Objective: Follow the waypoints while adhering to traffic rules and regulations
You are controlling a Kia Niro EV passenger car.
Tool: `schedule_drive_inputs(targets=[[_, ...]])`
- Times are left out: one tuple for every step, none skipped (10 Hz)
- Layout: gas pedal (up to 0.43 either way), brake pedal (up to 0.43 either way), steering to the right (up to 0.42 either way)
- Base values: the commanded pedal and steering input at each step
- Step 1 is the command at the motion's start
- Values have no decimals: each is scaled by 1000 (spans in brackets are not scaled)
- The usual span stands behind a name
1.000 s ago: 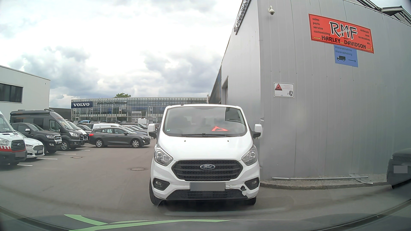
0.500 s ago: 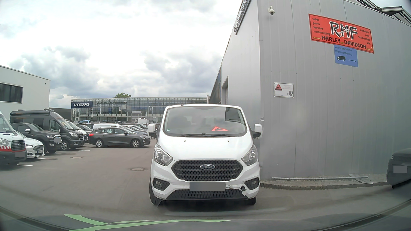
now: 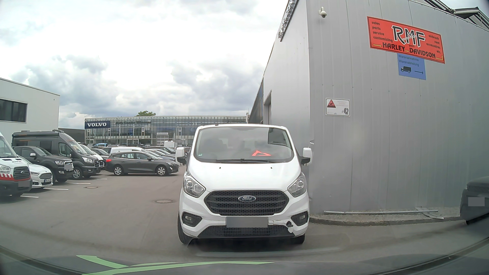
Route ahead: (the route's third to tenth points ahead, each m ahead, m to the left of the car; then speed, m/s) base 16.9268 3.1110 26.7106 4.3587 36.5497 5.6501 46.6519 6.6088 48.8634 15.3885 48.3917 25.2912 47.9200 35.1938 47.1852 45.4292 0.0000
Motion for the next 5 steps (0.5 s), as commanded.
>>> schedule_drive_inputs(targets=[[0,476,-463],[0,470,-462],[0,470,-462],[0,470,-463],[0,470,-462]])
